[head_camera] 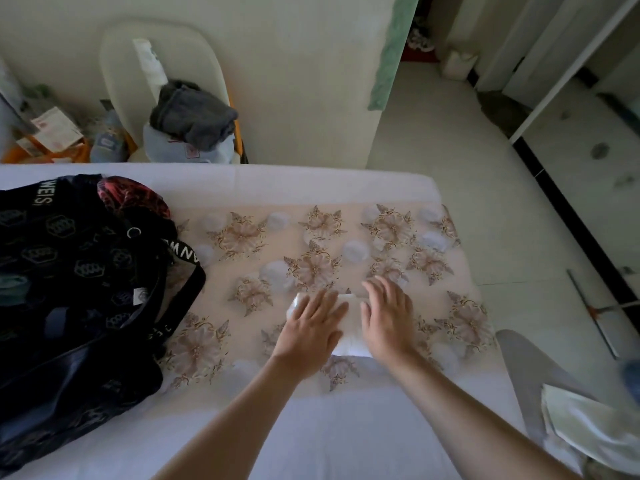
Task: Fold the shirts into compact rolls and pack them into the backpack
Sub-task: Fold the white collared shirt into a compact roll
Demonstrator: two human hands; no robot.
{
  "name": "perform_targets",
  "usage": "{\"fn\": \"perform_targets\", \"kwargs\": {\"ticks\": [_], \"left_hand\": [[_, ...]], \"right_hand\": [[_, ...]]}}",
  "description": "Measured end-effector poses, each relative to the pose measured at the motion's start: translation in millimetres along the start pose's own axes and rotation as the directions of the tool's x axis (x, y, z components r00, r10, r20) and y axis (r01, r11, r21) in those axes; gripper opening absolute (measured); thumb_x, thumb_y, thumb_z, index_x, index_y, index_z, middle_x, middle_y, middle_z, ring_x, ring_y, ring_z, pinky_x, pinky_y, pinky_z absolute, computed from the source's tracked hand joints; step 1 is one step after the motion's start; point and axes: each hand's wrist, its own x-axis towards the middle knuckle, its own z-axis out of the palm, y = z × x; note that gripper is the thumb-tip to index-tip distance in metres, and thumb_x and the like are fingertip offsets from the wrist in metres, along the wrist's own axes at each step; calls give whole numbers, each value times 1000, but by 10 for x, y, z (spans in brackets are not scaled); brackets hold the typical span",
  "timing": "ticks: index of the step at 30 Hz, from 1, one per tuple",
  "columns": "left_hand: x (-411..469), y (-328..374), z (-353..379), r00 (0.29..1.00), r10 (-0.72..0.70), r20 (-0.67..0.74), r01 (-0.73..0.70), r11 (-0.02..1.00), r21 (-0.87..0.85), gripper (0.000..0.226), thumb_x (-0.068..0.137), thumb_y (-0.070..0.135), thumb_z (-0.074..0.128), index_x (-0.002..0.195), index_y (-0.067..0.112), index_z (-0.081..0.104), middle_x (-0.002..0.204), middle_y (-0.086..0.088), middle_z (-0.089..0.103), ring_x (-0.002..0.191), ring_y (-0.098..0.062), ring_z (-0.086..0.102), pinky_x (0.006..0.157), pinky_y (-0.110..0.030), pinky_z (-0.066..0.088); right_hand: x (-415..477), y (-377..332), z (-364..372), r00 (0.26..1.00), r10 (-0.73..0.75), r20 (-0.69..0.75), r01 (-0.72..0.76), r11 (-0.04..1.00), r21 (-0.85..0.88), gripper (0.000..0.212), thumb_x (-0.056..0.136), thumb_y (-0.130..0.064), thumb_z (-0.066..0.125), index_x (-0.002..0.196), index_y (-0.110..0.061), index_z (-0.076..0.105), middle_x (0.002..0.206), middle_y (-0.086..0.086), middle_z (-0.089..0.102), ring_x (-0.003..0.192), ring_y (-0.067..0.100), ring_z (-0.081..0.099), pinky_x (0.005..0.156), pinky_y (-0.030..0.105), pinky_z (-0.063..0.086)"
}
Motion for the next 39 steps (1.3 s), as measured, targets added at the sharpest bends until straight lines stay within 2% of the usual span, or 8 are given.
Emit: {"fn": "perform_targets", "kwargs": {"ticks": [6, 11, 16, 21, 24, 29, 33, 39], "left_hand": [[167, -285, 136, 970, -71, 232, 82, 996, -38, 64, 98, 56, 1, 156, 31, -3, 164, 0, -12, 149, -18, -18, 121, -37, -12], [233, -306, 139, 948, -202, 244, 243, 959, -149, 61, 104, 49, 21, 156, 32, -5, 162, 3, -20, 148, -15, -23, 123, -42, -4], [189, -165, 19, 798, -556, 231, 596, 676, -432, 77, 93, 39, 57, 155, 21, 15, 160, 0, 15, 141, -28, 20, 111, -48, 35], [359, -213, -222, 608, -675, 418, 778, 401, -484, 87, 74, 35, 80, 145, 21, 33, 132, -8, 50, 108, -24, 54, 71, -27, 50], [384, -239, -334, 527, -598, 603, 834, 227, -503, 72, 64, 30, 89, 126, 10, 57, 110, -6, 67, 92, -23, 66, 77, -33, 58], [100, -63, -521, 660, -410, 629, 751, 389, -534, 44, 69, 12, 84, 110, 14, 68, 104, -5, 71, 94, -22, 68, 84, -39, 58], [-212, 115, -774, 840, -388, 380, 543, 630, -556, 40, 72, 6, 78, 100, 33, 70, 100, 11, 68, 94, -12, 62, 81, -25, 51], [-776, 94, -1291, 890, -408, 205, 457, 797, -395, 42, 79, 14, 65, 109, 43, 61, 100, 15, 66, 85, -8, 60, 69, -20, 47]], "right_hand": [[-80, 13, 242, 872, -64, 485, 97, 994, -44, 88, 87, -72, -16, 159, -29, 11, 167, 5, 1, 154, 23, -3, 124, 51, 7], [43, 61, 262, 826, -12, 564, 37, 999, -34, 79, 81, -73, -16, 154, -44, -12, 165, -5, -18, 151, 15, -20, 123, 52, -3], [-44, 92, 295, 835, 3, 551, 7, 1000, -15, 79, 84, -76, -10, 156, -42, -8, 166, -7, -15, 151, 14, -17, 122, 53, 6], [-249, 55, 233, 823, 64, 564, -106, 993, 42, 66, 97, -61, 19, 157, -40, -1, 166, -6, -11, 153, 17, -11, 123, 51, 9], [-395, 73, 138, 852, 47, 521, -122, 986, 112, 65, 99, -57, 35, 155, -39, 9, 165, -5, 0, 153, 19, 0, 123, 51, 9], [-414, 50, -119, 873, -110, 475, 116, 993, 17, 88, 87, -54, 56, 156, -30, 8, 165, 2, 6, 153, 20, -3, 120, 57, -9], [-160, -76, -426, 798, -331, 503, 266, 943, 198, 96, 76, -40, 69, 156, -28, 17, 155, 1, 38, 144, 23, 33, 120, 39, 17], [-26, -650, -656, 748, -323, 580, 242, 946, 214, 51, 77, -47, 74, 124, -34, 60, 113, -6, 69, 104, 20, 64, 86, 33, 50]]}}
